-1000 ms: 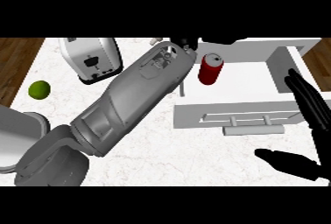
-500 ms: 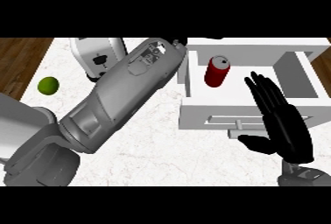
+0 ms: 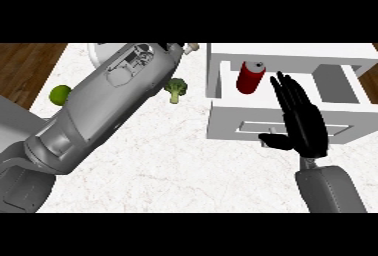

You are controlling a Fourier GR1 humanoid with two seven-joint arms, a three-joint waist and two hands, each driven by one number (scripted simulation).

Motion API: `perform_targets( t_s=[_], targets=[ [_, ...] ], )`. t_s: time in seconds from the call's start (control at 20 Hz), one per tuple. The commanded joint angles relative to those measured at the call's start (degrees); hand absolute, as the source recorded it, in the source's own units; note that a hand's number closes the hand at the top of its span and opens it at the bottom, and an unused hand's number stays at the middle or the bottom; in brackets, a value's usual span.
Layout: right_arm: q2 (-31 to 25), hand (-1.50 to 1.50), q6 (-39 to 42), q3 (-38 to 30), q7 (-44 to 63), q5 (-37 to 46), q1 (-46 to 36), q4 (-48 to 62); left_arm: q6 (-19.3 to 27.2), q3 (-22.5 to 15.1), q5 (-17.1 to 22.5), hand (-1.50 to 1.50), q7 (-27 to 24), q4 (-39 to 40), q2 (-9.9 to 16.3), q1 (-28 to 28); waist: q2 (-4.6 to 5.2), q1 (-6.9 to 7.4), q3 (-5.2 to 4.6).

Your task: Pick up the can, place it into the drawer and close the drawer

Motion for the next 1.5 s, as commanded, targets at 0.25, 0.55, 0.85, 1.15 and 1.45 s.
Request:
perform_targets(
  t_s=[0.25, 0.55, 0.85, 1.15, 1.45],
  targets=[
    [1.35, -1.50, -6.98, -4.11, -0.64, 2.91, -10.24, 20.22, -0.03, -1.38, -2.27, -1.50, 6.32, -12.66, 7.31, 6.36, 0.67, 1.34, 0.74],
    [1.08, -1.50, -16.69, -7.00, -1.76, 6.59, -16.18, 31.90, 0.05, -1.70, -3.03, -1.50, 11.38, -16.85, 9.70, 5.61, 1.07, 2.08, 0.85],
    [-0.22, -1.50, -19.82, -11.30, -3.18, 4.80, -25.90, 41.78, -2.47, -0.45, -3.26, -1.50, 8.18, -22.46, 14.47, 14.81, 1.63, 2.61, 0.80],
    [-0.01, -1.50, -24.64, -13.03, -1.98, 6.96, -33.89, 51.56, -0.54, -1.57, -5.15, -1.50, 11.72, -27.66, 15.28, 17.21, 1.67, 2.39, 0.83],
    [-1.99, -1.50, -26.27, -15.75, -1.68, 6.43, -42.47, 59.25, -0.39, -1.14, -6.33, -1.50, 10.09, -31.79, 16.40, 21.66, 2.36, 3.27, 0.85]
  ],
)
